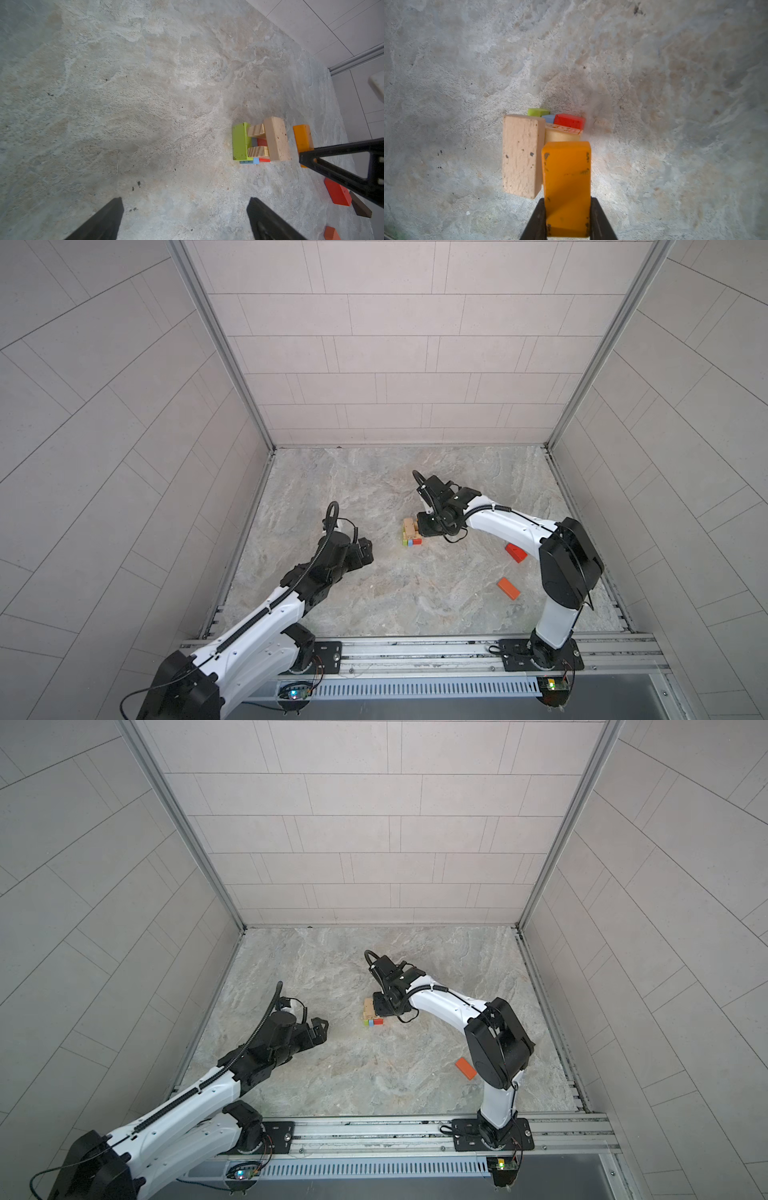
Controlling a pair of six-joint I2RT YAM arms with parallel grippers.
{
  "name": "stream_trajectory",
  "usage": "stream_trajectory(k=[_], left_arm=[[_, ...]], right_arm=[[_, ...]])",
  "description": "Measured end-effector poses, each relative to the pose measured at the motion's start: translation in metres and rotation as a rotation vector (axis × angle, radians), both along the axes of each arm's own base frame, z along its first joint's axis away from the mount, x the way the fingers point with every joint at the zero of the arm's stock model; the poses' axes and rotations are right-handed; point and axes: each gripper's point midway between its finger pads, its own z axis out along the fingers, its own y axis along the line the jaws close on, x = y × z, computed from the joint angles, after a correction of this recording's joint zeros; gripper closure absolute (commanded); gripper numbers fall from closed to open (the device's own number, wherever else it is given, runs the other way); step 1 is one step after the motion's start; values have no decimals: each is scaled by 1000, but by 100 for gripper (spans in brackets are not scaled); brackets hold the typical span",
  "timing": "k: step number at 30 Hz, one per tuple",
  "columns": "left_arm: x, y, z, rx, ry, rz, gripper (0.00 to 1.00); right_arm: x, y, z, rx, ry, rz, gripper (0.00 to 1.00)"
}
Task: Build the wood block tower
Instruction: 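Carry the yellow-orange block over beside the upright pale block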
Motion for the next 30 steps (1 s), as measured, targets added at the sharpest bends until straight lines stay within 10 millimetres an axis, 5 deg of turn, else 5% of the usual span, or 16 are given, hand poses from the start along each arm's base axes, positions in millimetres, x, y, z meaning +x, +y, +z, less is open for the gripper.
stream_trajectory(k=[30], left_arm=[[-1,0,-2,-1,2,1,0]], right_arm=[[10,9,-7,33,11,-55,85]])
